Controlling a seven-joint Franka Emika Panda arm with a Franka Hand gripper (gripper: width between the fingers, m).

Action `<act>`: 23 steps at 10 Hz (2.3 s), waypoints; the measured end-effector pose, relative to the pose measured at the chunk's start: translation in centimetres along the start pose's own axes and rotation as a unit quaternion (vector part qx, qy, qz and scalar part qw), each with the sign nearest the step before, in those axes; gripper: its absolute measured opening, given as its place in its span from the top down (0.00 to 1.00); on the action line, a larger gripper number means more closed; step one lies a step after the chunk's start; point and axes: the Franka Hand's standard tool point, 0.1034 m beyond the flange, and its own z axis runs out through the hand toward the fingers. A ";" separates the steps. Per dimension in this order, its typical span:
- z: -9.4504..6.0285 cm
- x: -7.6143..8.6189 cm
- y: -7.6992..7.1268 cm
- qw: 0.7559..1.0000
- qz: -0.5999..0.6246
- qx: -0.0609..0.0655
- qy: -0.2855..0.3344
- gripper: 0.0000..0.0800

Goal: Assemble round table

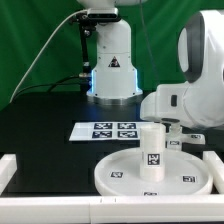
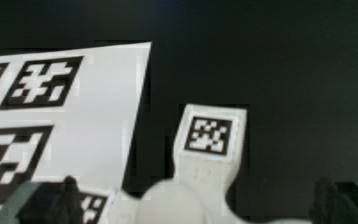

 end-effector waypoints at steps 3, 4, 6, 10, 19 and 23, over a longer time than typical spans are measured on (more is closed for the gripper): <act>0.7 0.6 0.3 1.000 0.006 -0.001 -0.010 0.19; 0.8 0.6 0.4 1.000 0.015 -0.001 -0.016 0.19; 0.8 0.7 0.6 1.000 0.017 0.000 -0.015 0.34; 0.7 0.7 0.7 1.000 0.017 0.003 -0.017 0.72; -6.4 -5.7 8.9 0.987 -0.049 0.070 0.136 0.72; -9.3 -4.6 11.6 0.956 -0.038 0.097 0.275 0.72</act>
Offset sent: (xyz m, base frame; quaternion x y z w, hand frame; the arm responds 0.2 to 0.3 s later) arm 0.0061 -0.0053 -0.0019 -0.0231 -0.0383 0.0415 0.9981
